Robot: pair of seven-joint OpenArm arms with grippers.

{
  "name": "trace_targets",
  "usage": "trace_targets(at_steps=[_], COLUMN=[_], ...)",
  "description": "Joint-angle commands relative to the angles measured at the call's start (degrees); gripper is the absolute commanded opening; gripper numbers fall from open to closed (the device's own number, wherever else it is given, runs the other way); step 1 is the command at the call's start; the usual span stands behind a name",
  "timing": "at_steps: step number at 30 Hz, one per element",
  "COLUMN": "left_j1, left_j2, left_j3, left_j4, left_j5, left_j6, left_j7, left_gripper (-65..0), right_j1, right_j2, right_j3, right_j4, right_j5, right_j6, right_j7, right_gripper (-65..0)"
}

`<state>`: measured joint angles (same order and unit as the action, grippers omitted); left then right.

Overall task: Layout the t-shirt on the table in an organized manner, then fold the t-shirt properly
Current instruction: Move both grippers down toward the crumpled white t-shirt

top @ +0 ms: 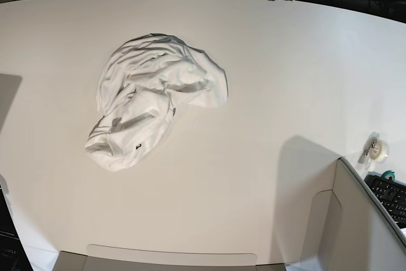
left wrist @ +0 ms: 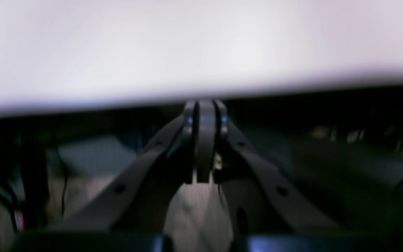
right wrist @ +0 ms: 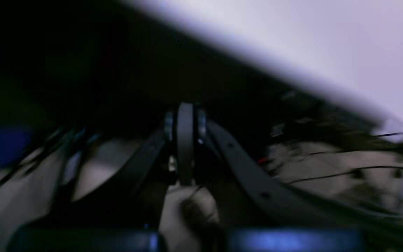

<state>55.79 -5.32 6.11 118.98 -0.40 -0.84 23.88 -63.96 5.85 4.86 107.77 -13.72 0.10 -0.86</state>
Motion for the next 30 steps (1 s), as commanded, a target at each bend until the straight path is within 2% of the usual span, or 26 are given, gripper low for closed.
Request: trace_targets(at_steps=[1, 4, 7, 12, 14, 17, 19, 23, 26, 30], left_j1=[0.3, -3.4, -5.6, -11.5, -13.5, -16.2, -18.6, -25.2, -29.9, -35.4], left_j2=[-1.4, -5.9, -7.8, -7.9, -7.9, -7.9, -7.7, -7.6, -7.5, -7.5], left_j3=[0.4, 3.2, 7.1, 11.4, 12.9, 14.7, 16.3, 19.0, 20.7, 21.8], left_j4=[0.9, 0.8, 0.8, 0.8, 0.8, 0.8, 0.9, 0.9, 0.9, 0.9], left_j5=[0.2, 0.2, 0.2, 0.2, 0.2, 0.2, 0.2, 0.2, 0.2, 0.2], left_j6=[0.2, 0.2, 0.2, 0.2, 0.2, 0.1, 0.1, 0.1, 0.1, 0.1], left_j7=[-0.4, 0.7, 1.5, 1.6, 1.6, 1.9, 5.6, 14.3, 18.2, 21.2], left_gripper=[-65.0, -65.0, -65.0, -65.0, -64.8, -60.3, -54.6, -47.0, -45.8, -45.8], right_j1=[-1.1, -0.5, 2.9, 13.4, 16.9, 21.5, 25.1, 30.6, 35.1, 41.5], right_j2=[0.4, 0.1, 0.1, 0.1, 0.3, 1.1, 2.0, 2.5, 2.5, 2.5], right_j3=[1.3, 5.6, 9.3, 11.4, 11.4, 11.4, 12.0, 13.8, 14.9, 14.3], right_j4=[2.2, 5.8, 8.1, 9.0, 9.0, 9.0, 9.0, 8.8, 8.7, 8.1], right_j5=[-0.2, -0.2, -0.2, -0.2, -0.3, -0.3, -0.3, -0.4, -0.8, -7.3], right_j6=[-0.4, -0.4, -0.4, -0.4, 0.0, 1.5, 4.1, 7.2, 9.2, 12.0], right_j7=[0.9, 0.9, -1.6, -10.1, -11.7, -12.6, -12.6, -12.7, -15.8, -19.9], right_gripper=[-64.8, -64.6, -64.4, -64.3, -64.3, -64.3, -63.7, -53.4, -45.9, -44.4])
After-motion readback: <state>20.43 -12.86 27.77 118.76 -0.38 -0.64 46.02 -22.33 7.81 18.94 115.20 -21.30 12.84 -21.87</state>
